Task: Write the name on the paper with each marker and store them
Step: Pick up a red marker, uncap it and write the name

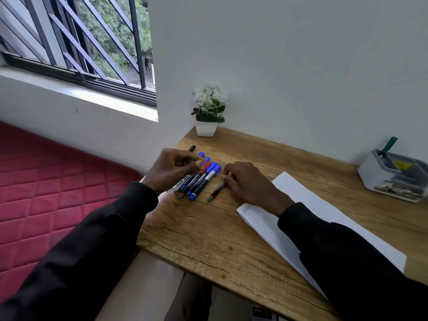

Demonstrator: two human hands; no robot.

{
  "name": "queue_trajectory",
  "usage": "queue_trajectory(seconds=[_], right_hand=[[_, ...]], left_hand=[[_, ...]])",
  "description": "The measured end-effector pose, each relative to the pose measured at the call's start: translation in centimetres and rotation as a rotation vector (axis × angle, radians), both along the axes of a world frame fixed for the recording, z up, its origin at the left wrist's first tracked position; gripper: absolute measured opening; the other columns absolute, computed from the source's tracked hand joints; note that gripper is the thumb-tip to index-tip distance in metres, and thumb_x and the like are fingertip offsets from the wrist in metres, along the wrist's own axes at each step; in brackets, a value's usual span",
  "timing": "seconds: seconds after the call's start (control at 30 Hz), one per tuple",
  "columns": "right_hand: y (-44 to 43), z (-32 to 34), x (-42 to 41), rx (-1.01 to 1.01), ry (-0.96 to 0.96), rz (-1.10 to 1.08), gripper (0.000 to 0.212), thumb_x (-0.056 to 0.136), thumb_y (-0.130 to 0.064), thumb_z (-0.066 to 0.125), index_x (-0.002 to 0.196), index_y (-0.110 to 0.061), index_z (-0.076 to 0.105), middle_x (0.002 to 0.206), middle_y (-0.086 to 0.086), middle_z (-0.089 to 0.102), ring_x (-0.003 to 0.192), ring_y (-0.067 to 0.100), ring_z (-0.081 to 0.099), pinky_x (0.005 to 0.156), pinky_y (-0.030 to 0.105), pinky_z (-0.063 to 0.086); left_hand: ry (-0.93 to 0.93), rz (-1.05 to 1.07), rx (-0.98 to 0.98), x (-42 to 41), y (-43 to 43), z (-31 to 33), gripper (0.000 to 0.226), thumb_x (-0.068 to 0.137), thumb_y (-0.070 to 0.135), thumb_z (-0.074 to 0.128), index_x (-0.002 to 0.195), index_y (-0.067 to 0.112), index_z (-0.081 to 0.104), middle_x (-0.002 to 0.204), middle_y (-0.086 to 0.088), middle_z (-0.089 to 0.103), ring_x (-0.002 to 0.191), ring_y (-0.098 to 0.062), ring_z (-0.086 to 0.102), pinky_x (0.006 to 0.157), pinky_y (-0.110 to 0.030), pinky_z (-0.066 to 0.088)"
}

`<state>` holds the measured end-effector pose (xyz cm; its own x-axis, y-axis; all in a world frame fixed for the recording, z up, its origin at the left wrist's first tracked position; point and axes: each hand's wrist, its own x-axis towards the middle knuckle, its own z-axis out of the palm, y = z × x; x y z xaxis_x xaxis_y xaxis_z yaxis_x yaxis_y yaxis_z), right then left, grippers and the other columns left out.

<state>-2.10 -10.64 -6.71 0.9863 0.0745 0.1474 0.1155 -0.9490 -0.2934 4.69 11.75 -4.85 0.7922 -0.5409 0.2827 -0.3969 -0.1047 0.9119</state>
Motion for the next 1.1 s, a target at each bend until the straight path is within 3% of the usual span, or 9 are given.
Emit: queue_trajectory(seconds=[0.2, 0.4, 0.57, 0.7, 0.8, 0.87, 0.93, 1.0, 1.1], right_hand=[[-1.4, 0.8, 0.4, -0.017, 0.004, -0.277, 0.025, 0.097, -0.037, 0.068, 0.094, -0.013, 0.064, 0.098, 0.005, 0.062, 0.089, 0.02, 0.058, 0.071, 0.034, 0.046], [-2.3, 1.5, 0.7, -0.031, -0.04, -0.371, 0.013, 0.092, -0.003, 0.065, 0.091, -0.011, 0.055, 0.091, 0.005, 0.054, 0.081, 0.022, 0.052, 0.057, 0.026, 0.032], [-3.6, 1.2, 1.8, 0.035, -0.088, -0.453, 0.006, 0.086, -0.006, 0.069, 0.091, -0.008, 0.072, 0.089, 0.007, 0.069, 0.083, 0.026, 0.067, 0.062, 0.033, 0.049], [-4.9, 2.0, 1.4, 0.135, -0.167, -0.395, 0.01, 0.086, -0.01, 0.074, 0.094, -0.011, 0.081, 0.089, 0.003, 0.075, 0.084, 0.02, 0.069, 0.066, 0.031, 0.052], [-5.5, 2.8, 0.7, 0.168, -0.219, -0.299, 0.01, 0.091, -0.01, 0.074, 0.099, -0.012, 0.081, 0.094, 0.0, 0.076, 0.085, 0.016, 0.069, 0.074, 0.035, 0.058], [-5.6, 3.4, 0.0, 0.221, -0.241, -0.225, 0.01, 0.092, -0.009, 0.076, 0.1, -0.013, 0.081, 0.095, -0.001, 0.075, 0.083, 0.013, 0.067, 0.074, 0.025, 0.055], [-5.8, 4.2, -1.0, 0.304, -0.266, -0.182, 0.011, 0.091, -0.007, 0.077, 0.099, -0.014, 0.082, 0.091, -0.006, 0.074, 0.08, 0.007, 0.067, 0.071, 0.011, 0.049], [-6.1, 4.6, -2.0, 0.39, -0.294, -0.179, 0.012, 0.089, -0.007, 0.08, 0.094, -0.017, 0.082, 0.087, -0.01, 0.075, 0.077, 0.004, 0.069, 0.07, 0.009, 0.051], [-6.8, 4.6, -3.5, 0.477, -0.383, -0.236, 0.006, 0.085, -0.015, 0.086, 0.088, -0.018, 0.081, 0.081, -0.011, 0.076, 0.074, 0.005, 0.072, 0.069, 0.016, 0.055]], left_hand=[[0.015, -0.009, -0.006, -0.3, -1.5, 0.3, 0.021, 0.086, 0.014, 0.072, 0.105, 0.003, 0.074, 0.091, -0.007, 0.076, 0.082, -0.02, 0.073, 0.075, -0.022, 0.058], [0.011, -0.028, 0.0, -0.4, -3.8, 0.5, 0.02, 0.086, 0.013, 0.072, 0.104, 0.004, 0.074, 0.095, -0.003, 0.075, 0.086, -0.013, 0.073, 0.073, -0.018, 0.056], [-0.006, -0.011, 0.05, 0.3, -5.7, 0.2, 0.018, 0.087, 0.012, 0.071, 0.105, 0.007, 0.074, 0.093, -0.003, 0.076, 0.085, -0.011, 0.072, 0.081, -0.026, 0.058], [-0.052, 0.068, 0.095, 1.1, -6.8, -0.1, 0.025, 0.085, 0.014, 0.073, 0.11, 0.015, 0.072, 0.104, 0.005, 0.073, 0.088, -0.001, 0.069, 0.088, -0.027, 0.056], [-0.074, 0.101, 0.072, 1.3, -7.4, 0.2, 0.047, 0.084, 0.014, 0.073, 0.128, 0.025, 0.062, 0.122, 0.01, 0.064, 0.103, 0.004, 0.06, 0.085, -0.01, 0.049], [-0.098, 0.042, 0.043, 1.4, -7.8, 0.4, 0.049, 0.084, 0.012, 0.073, 0.128, 0.03, 0.061, 0.125, 0.01, 0.064, 0.106, 0.004, 0.06, 0.085, -0.006, 0.048], [-0.106, -0.019, 0.047, 1.5, -8.1, 0.3, 0.039, 0.084, 0.015, 0.074, 0.12, 0.03, 0.068, 0.116, 0.007, 0.071, 0.102, -0.003, 0.067, 0.093, -0.026, 0.055], [-0.107, -0.029, 0.066, 1.2, -8.4, 0.2, 0.029, 0.084, 0.021, 0.074, 0.112, 0.029, 0.073, 0.1, 0.0, 0.076, 0.094, -0.023, 0.071, 0.088, -0.049, 0.056], [-0.064, -0.041, -0.005, 0.5, -8.9, 0.6, 0.025, 0.087, 0.017, 0.071, 0.112, 0.02, 0.074, 0.095, -0.003, 0.076, 0.084, -0.024, 0.073, 0.084, -0.047, 0.059]])
